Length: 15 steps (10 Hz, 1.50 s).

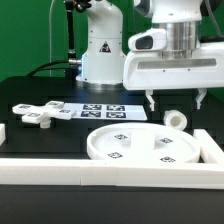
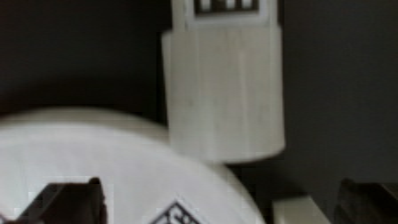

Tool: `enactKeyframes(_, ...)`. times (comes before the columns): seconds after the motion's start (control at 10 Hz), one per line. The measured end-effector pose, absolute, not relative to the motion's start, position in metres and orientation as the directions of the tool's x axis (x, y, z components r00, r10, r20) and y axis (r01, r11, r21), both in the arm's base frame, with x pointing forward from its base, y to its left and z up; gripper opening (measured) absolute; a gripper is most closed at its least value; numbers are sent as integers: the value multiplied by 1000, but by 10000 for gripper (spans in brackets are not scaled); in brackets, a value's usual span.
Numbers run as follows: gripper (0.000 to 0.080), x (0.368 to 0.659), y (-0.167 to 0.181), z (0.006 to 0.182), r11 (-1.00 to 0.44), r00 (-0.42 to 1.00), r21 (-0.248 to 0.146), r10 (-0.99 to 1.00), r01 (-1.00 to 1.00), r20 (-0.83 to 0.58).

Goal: Assemble round table

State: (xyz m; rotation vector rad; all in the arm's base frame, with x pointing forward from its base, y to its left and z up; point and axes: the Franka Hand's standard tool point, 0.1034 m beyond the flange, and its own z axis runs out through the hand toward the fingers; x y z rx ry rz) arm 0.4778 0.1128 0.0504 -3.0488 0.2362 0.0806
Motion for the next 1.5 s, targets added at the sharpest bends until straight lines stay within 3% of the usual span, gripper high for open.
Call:
enactKeyframes(0.6, 649, 471, 110, 47, -982, 878, -49, -142, -184, -457)
enactKeyframes(0.9, 649, 463, 109, 36, -984, 789, -40, -112, -171, -604)
enactKeyframes(1.2, 649, 456, 116, 32, -987, 660, -25, -88, -160, -746)
enactKeyframes(1.5, 649, 459, 117, 27, -988, 613, -27, -74, -153, -787)
